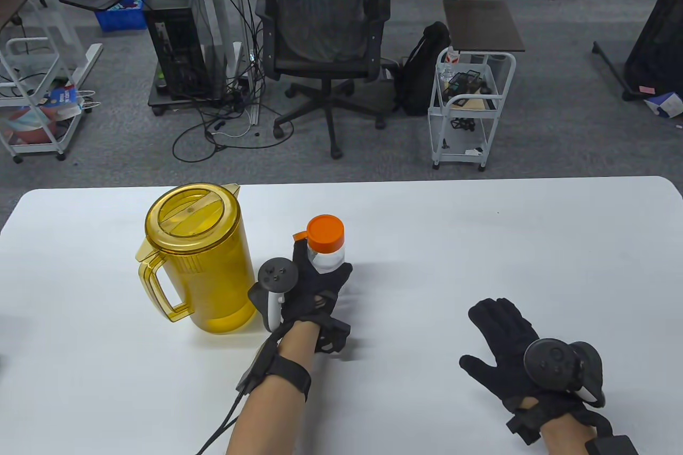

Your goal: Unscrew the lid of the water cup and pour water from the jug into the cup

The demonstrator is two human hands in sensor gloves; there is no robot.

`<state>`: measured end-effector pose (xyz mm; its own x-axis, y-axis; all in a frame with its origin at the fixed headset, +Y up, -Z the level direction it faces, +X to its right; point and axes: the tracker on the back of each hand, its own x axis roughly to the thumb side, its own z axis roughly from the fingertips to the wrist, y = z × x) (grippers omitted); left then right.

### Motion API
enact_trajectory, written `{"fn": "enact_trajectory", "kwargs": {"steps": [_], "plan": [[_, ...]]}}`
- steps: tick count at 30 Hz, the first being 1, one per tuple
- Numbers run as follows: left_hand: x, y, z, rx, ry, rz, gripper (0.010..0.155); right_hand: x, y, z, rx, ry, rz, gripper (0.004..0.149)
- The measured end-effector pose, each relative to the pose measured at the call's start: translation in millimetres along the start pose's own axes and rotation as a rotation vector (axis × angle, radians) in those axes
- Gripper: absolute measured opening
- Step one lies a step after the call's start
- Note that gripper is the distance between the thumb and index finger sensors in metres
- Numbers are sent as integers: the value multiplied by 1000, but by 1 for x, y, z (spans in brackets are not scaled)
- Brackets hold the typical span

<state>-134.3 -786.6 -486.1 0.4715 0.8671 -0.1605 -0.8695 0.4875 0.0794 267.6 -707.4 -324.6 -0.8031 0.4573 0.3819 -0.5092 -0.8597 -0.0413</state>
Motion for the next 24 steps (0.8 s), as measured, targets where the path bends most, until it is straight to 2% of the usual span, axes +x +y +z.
{"fn": "enact_trajectory", "kwargs": {"steps": [3, 6, 8, 10, 12, 17, 24], "plan": [[2, 0, -2, -4, -37, -4, 107, 0, 0, 0, 6, 3, 1, 87], [3, 0, -1, -33, -101, 4, 107, -1, 0, -1, 8, 8, -1, 87], [6, 2, 3, -11, -173, 0, 108, 0, 0, -1, 8, 7, -2, 87], [8, 4, 7, -39, -209, 51, 108, 0, 0, -1, 7, 3, -3, 86], [13, 6, 18, -74, -220, 106, 109, 1, 0, -2, 6, -2, -4, 86], [16, 6, 51, -211, -289, 77, 110, 4, 0, -2, 0, -12, -4, 86], [6, -3, 96, -385, -267, 119, 108, 15, 0, -2, -17, -34, -21, 86]]}}
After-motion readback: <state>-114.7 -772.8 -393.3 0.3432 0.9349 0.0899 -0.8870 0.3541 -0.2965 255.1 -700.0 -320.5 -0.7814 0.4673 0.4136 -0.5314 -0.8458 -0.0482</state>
